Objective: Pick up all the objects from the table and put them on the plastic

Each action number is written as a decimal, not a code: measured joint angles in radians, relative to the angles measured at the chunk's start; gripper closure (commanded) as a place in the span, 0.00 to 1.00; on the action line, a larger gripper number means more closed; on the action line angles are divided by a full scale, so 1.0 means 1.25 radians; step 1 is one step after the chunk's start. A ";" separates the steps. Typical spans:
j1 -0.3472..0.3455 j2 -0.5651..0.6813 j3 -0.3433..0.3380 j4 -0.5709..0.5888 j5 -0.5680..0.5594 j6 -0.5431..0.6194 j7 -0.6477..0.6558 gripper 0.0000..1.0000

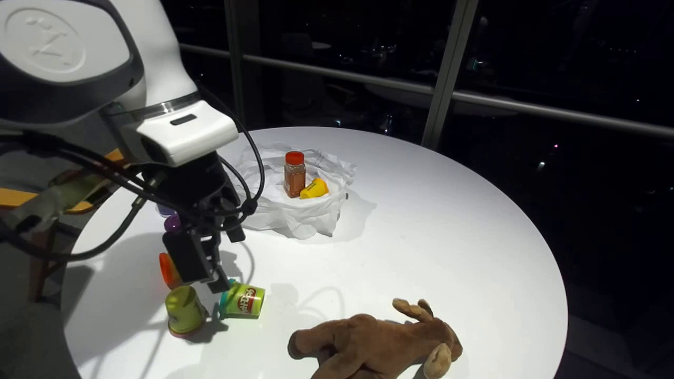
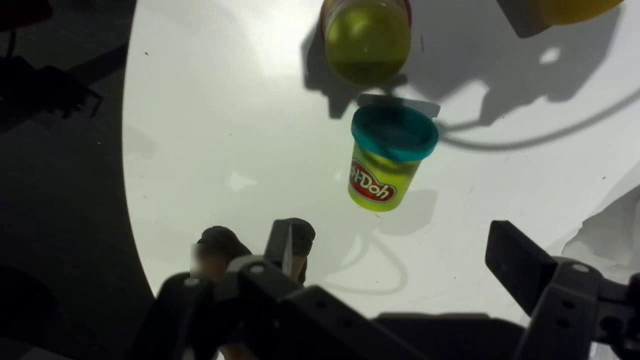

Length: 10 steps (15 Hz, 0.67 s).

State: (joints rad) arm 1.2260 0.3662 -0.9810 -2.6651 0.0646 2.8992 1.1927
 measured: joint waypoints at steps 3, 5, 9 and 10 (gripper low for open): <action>-0.040 -0.020 0.028 0.038 0.000 -0.032 -0.051 0.00; -0.103 -0.029 0.081 0.055 0.003 -0.031 -0.091 0.00; -0.326 -0.032 0.271 0.085 0.023 -0.029 -0.150 0.00; -0.387 -0.031 0.325 0.091 0.034 -0.029 -0.164 0.00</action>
State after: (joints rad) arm 0.7422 0.3279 -0.5748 -2.5511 0.1068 2.8636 0.9880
